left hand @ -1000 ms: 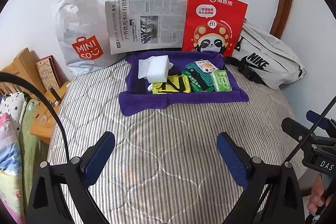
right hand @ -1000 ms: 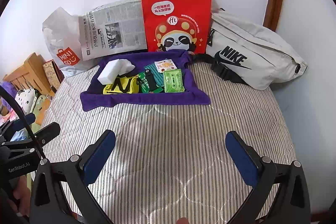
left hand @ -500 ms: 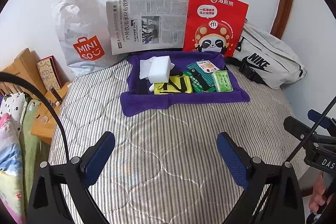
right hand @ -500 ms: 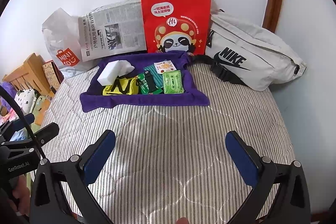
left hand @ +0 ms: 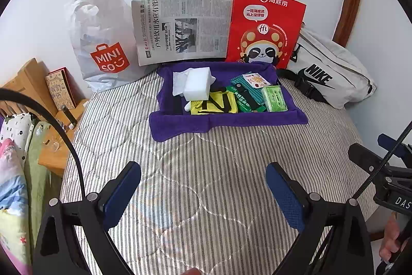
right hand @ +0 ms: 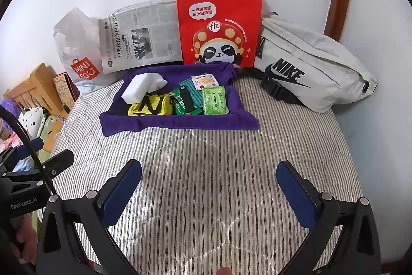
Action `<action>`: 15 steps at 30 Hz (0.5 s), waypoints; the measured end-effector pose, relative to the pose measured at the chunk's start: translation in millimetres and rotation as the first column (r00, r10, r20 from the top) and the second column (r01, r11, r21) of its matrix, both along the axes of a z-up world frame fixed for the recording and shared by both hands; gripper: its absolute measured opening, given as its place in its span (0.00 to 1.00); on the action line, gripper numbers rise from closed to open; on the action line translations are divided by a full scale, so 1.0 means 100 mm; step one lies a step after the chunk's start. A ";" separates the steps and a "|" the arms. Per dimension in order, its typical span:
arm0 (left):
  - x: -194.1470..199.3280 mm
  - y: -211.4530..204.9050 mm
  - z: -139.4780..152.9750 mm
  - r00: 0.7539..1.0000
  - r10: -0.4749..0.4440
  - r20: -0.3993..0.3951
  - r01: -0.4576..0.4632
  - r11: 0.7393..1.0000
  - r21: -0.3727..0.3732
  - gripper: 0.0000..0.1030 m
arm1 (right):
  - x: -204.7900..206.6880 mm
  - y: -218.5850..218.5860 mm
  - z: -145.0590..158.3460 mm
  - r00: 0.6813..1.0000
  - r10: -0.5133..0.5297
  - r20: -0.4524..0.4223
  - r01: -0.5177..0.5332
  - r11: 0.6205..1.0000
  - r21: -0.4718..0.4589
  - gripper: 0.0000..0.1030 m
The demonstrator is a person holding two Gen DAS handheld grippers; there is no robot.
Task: Organize soft objects
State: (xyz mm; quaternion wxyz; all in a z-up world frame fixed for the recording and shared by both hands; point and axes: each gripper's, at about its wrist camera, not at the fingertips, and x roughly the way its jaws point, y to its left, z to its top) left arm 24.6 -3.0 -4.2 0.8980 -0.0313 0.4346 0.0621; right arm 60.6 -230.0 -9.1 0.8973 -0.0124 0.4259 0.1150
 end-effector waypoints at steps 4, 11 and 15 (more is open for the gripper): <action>0.01 0.01 -0.01 1.000 0.001 0.001 -0.001 1.000 0.002 0.95 | -0.02 0.02 0.00 1.000 0.002 0.002 -0.002 1.000 -0.004 1.00; 0.00 0.03 -0.01 1.000 0.001 0.001 -0.001 1.000 0.004 0.95 | -0.02 0.03 0.01 1.000 0.004 0.002 -0.004 1.000 -0.005 1.00; 0.00 0.03 -0.02 1.000 -0.001 -0.001 0.001 1.000 0.003 0.95 | -0.02 0.02 0.02 1.000 0.002 0.003 -0.002 1.000 -0.006 1.00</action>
